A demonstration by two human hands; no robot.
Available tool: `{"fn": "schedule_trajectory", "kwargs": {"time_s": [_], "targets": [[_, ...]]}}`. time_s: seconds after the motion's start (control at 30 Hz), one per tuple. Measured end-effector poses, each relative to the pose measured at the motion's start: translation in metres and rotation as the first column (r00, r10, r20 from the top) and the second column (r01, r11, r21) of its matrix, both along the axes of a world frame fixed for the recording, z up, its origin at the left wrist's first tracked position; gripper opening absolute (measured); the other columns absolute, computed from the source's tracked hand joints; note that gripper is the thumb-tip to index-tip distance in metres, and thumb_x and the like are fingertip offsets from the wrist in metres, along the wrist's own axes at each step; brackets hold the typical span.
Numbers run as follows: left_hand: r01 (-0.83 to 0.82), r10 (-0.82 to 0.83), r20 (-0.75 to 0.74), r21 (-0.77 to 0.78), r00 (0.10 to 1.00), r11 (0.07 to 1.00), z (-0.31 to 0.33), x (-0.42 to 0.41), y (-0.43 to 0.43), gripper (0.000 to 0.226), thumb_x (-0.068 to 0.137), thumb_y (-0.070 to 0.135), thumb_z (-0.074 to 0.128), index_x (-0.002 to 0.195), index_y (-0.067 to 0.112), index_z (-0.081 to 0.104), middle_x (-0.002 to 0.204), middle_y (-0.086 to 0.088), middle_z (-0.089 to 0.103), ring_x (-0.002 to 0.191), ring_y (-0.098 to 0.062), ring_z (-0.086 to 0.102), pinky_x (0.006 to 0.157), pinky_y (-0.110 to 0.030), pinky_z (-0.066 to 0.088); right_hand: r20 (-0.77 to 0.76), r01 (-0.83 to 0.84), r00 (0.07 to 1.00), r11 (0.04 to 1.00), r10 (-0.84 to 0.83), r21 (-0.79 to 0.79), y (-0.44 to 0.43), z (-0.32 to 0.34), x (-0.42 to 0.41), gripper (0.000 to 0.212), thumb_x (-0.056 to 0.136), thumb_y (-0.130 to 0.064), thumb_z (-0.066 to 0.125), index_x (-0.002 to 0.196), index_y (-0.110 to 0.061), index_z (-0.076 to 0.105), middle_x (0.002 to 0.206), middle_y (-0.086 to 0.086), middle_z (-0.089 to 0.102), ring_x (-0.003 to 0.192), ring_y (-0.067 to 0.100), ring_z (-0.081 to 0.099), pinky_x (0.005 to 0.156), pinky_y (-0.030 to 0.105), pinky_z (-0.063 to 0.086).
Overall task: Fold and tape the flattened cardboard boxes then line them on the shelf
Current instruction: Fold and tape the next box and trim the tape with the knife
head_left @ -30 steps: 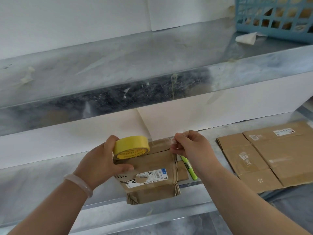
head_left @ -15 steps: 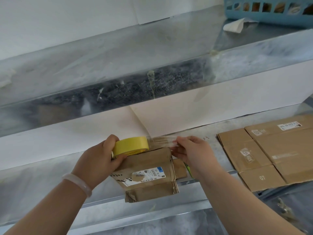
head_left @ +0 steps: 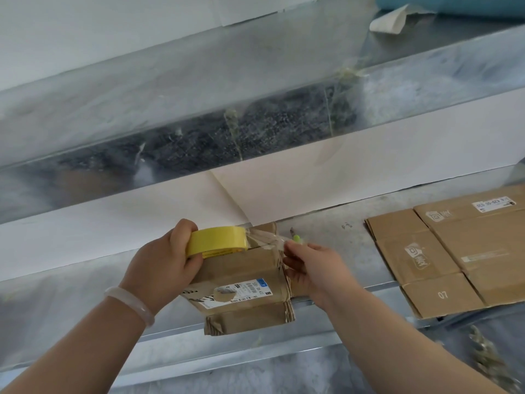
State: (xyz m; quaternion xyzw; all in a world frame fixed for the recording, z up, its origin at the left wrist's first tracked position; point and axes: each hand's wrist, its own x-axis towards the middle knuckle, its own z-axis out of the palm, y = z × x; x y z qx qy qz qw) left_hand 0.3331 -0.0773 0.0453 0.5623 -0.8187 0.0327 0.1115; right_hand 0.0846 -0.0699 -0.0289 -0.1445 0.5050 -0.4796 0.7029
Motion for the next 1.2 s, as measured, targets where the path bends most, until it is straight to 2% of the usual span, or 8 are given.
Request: {"fn": "schedule_trajectory", "kwargs": {"time_s": [0.17,0.43,0.57,0.7,0.8,0.93,1.07,1.2], "targets": [[0.019,-0.019,0.008,-0.019,1.0,1.0,-0.002,-0.001,0.0,0.024,0.08,0.035,0.04,0.096,0.018,0.039,0.06,0.001,0.054,0.042,-0.016,0.036,0.041,-0.015,0.023,-0.08,-0.043,0.996,0.999,0.044,0.014,0.001,-0.008,0.009,0.019,0.084,-0.024,0.076,0.085,-0.006,0.073,0.082,0.011,0.073,0.072,0.02,0.064,0.081,0.041,0.055],[0.041,-0.041,0.004,-0.03,0.999,0.999,-0.004,0.001,-0.003,0.023,0.081,0.037,0.041,0.096,0.018,0.039,0.061,-0.001,0.058,0.041,-0.021,0.043,0.041,-0.021,0.026,-0.147,-0.002,0.989,0.998,0.011,0.059,-0.002,-0.009,0.021,0.023,0.085,-0.034,0.074,0.09,-0.013,0.069,0.064,0.001,0.067,0.057,0.015,0.06,0.058,0.029,0.048],[0.038,-0.038,-0.001,-0.032,0.999,0.999,-0.006,0.003,-0.003,0.023,0.081,0.037,0.042,0.096,0.019,0.04,0.061,0.0,0.058,0.041,-0.02,0.043,0.042,-0.017,0.022,0.061,0.04,0.997,0.989,-0.049,0.142,-0.003,-0.012,0.017,0.054,0.074,-0.022,0.085,0.116,-0.018,0.05,0.099,0.014,0.071,0.081,0.023,0.066,0.084,0.04,0.056],[0.04,-0.04,0.006,-0.033,0.999,0.999,-0.006,0.002,-0.003,0.024,0.081,0.037,0.042,0.096,0.019,0.04,0.06,0.0,0.058,0.041,-0.02,0.044,0.041,-0.018,0.022,0.086,-0.004,0.996,0.991,-0.008,0.136,-0.003,-0.016,0.018,0.047,0.082,-0.021,0.078,0.122,-0.017,0.053,0.063,0.001,0.065,0.047,0.01,0.053,0.074,0.033,0.048],[0.055,-0.054,0.012,-0.04,0.998,0.998,-0.005,0.004,-0.004,0.024,0.081,0.038,0.041,0.097,0.019,0.039,0.06,0.001,0.058,0.042,-0.014,0.037,0.041,-0.016,0.021,0.092,-0.022,0.996,0.99,0.009,0.142,-0.003,-0.017,0.014,0.042,0.089,-0.009,0.069,0.125,-0.023,0.053,0.07,0.008,0.068,0.056,0.015,0.056,0.072,0.034,0.051],[0.056,-0.056,0.012,-0.046,0.998,0.997,-0.004,0.004,-0.004,0.024,0.08,0.038,0.041,0.097,0.02,0.04,0.061,0.001,0.058,0.042,-0.016,0.038,0.042,-0.019,0.021,-0.209,-0.008,0.978,1.0,0.013,0.024,0.003,-0.016,0.01,0.04,0.094,-0.006,0.056,0.129,-0.025,0.055,0.093,0.009,0.07,0.075,0.021,0.064,0.077,0.041,0.055],[0.072,-0.071,0.02,-0.061,0.997,0.996,-0.003,0.004,-0.004,0.024,0.08,0.036,0.042,0.097,0.019,0.041,0.06,0.001,0.058,0.041,-0.017,0.038,0.041,-0.016,0.017,-0.663,-0.36,0.748,0.847,0.012,-0.391,0.013,0.016,0.007,0.07,0.077,-0.057,0.071,0.138,-0.048,0.038,0.138,-0.016,0.043,0.121,0.001,0.046,0.101,0.028,0.043],[0.086,-0.084,0.03,-0.077,0.996,0.993,-0.001,0.006,-0.005,0.024,0.081,0.037,0.045,0.097,0.02,0.04,0.062,0.003,0.059,0.041,-0.015,0.041,0.04,-0.016,0.021,-0.878,-0.64,0.473,0.713,0.07,-0.288,0.002,0.024,0.011,0.094,0.069,-0.052,0.081,0.146,-0.042,0.029,0.141,-0.021,0.033,0.124,-0.003,0.038,0.109,0.024,0.034]]}}
